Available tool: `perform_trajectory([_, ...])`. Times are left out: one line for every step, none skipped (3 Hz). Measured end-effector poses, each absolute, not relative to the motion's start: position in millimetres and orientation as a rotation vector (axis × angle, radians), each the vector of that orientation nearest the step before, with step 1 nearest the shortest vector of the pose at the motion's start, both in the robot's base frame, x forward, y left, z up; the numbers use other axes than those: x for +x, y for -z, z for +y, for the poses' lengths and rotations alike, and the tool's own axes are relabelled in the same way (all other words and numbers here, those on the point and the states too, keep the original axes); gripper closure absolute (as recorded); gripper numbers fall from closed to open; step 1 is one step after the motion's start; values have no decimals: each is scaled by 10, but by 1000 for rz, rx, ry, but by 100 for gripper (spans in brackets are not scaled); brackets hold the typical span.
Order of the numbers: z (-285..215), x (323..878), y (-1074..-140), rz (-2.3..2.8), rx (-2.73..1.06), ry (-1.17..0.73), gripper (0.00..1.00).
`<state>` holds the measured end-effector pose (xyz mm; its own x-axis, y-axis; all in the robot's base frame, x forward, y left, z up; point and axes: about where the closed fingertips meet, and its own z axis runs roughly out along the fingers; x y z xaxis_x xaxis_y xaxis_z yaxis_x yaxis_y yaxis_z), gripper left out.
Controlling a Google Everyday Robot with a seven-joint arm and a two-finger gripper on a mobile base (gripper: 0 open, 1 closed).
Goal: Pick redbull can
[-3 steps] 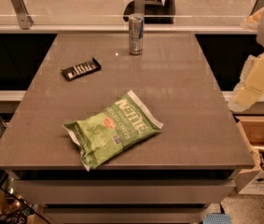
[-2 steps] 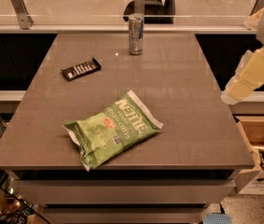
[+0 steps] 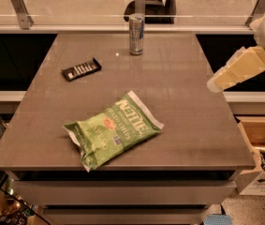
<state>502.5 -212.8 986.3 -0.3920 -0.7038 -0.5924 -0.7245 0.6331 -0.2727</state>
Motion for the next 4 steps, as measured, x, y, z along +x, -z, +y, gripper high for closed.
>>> perform_trajectory([-2051, 5179, -9822, 2114, -1016, -73, 0])
perform_trajectory([-1942, 5377, -9817, 2052, -947, -107, 0])
perform_trajectory([-1949, 5452, -9798, 2055, -935, -104, 0])
perform_trajectory([-1859, 5634, -9760, 2019, -925, -120, 0])
